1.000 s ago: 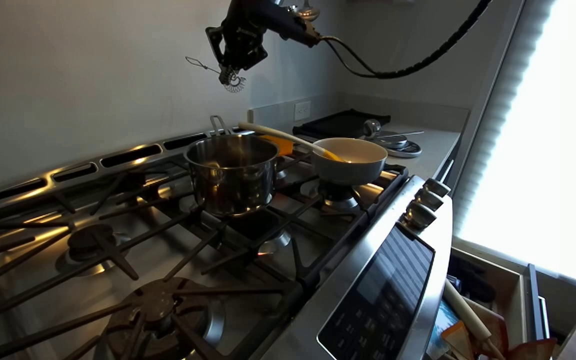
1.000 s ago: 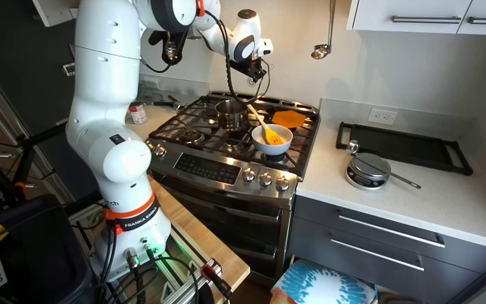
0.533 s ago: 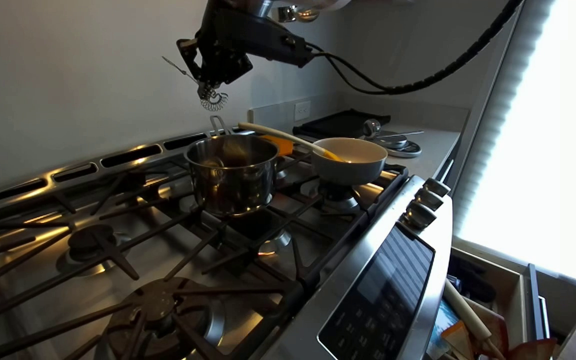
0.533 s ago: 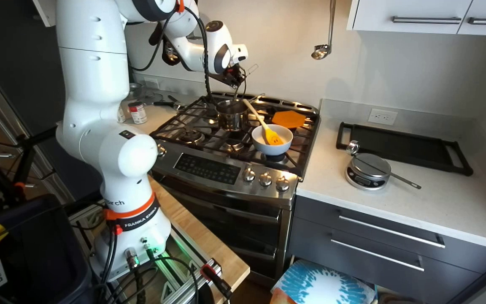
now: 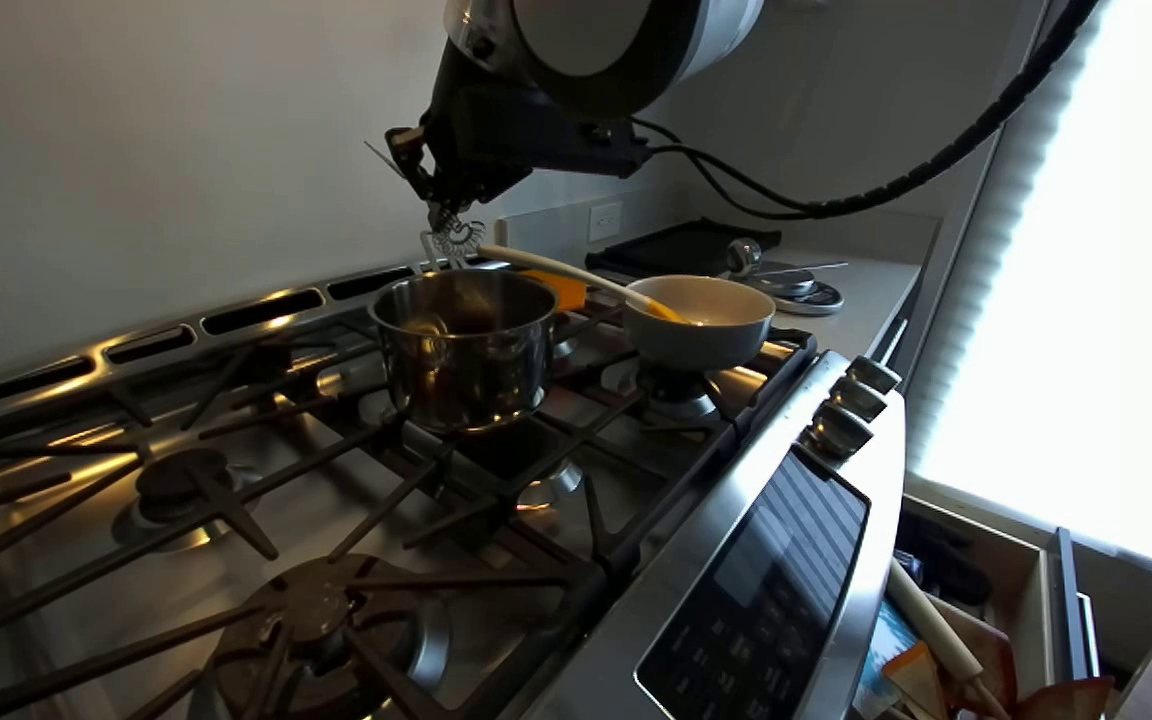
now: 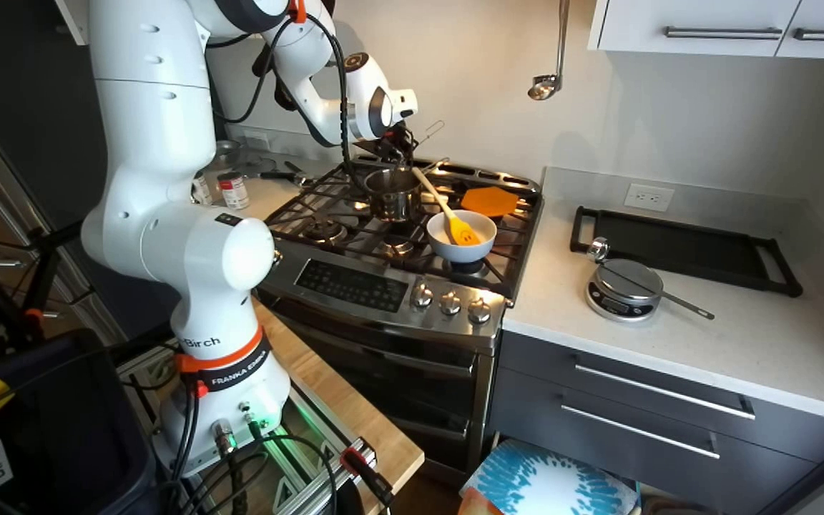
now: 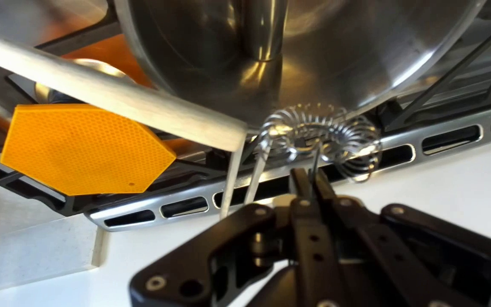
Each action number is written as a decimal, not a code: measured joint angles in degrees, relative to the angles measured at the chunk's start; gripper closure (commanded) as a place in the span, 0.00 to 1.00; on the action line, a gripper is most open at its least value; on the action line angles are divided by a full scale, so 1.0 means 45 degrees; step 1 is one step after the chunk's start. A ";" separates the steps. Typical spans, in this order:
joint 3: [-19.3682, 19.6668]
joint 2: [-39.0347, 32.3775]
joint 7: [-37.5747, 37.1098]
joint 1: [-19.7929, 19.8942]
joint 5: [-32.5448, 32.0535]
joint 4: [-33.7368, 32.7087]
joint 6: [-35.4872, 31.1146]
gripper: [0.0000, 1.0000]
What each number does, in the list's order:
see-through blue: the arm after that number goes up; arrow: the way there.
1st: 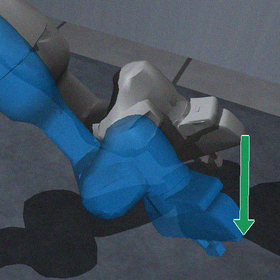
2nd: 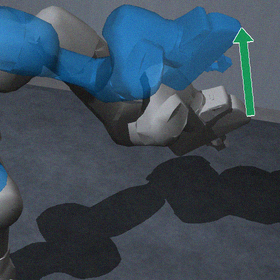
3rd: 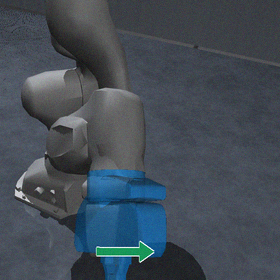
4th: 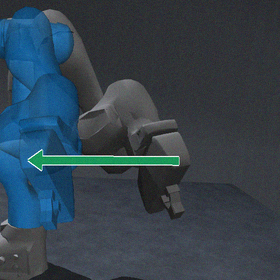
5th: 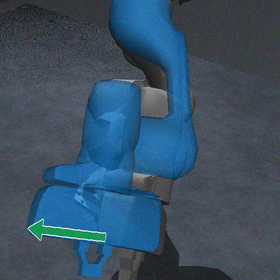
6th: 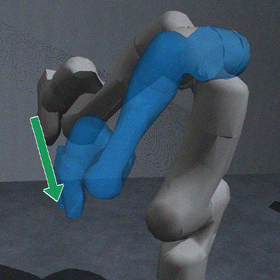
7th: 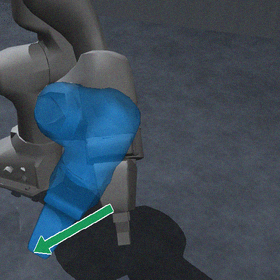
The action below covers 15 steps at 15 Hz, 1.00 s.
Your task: Place the mixer in the pot
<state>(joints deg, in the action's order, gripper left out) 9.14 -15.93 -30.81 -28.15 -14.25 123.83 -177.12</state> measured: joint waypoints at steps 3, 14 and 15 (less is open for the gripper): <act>-0.0765 -0.0188 0.0668 0.0452 0.0135 -0.0073 -0.0013 0.99; -0.6563 -0.0672 0.5579 0.5642 0.3240 -0.0037 0.1710 0.71; -0.6498 -0.0632 0.5704 0.5728 0.3415 -0.0022 0.1977 0.70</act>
<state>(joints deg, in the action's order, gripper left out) -20.10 -18.77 -5.15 -2.38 1.12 123.73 -168.23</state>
